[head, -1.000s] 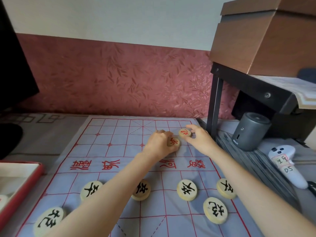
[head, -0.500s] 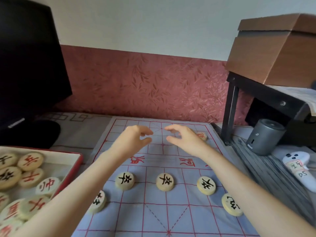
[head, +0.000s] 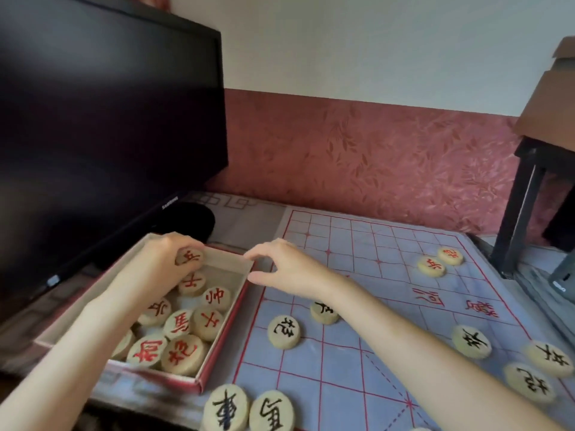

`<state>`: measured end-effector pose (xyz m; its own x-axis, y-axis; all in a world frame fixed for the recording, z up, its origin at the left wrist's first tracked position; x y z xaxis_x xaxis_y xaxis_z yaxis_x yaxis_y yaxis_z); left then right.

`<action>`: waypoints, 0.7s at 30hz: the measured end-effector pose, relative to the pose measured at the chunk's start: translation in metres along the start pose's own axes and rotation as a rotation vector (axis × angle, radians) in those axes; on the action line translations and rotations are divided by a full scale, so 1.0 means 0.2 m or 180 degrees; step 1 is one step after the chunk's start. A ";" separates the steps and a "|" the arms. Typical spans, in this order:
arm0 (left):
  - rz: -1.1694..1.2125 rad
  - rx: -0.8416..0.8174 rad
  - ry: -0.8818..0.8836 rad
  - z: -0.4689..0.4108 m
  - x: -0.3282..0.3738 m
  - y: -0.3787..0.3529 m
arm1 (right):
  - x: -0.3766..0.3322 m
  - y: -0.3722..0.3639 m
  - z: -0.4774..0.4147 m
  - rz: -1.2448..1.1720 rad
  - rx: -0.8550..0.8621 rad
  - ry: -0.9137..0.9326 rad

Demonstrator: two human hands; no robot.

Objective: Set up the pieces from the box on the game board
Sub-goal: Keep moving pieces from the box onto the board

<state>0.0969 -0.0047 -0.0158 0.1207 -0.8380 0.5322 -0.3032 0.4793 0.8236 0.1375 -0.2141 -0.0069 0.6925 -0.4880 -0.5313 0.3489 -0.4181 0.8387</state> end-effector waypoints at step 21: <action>-0.0251 0.0055 0.0298 -0.10 -0.15 -0.09 | -0.09 -0.26 -0.23 0.0060 -0.0579 0.0055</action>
<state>0.1173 0.0173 -0.0427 0.2325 -0.8445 0.4824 -0.3054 0.4075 0.8606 0.1351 -0.1483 -0.0362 0.7103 -0.4803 -0.5146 0.4433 -0.2627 0.8570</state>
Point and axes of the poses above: each hand's wrist, its own z-axis away from the middle knuckle, its own y-axis out of the back of the hand, x = y × z, the point moved 2 cm from there along -z, towards the middle knuckle, and after that the axes turned 11 degrees about y, right-handed, at the moved point
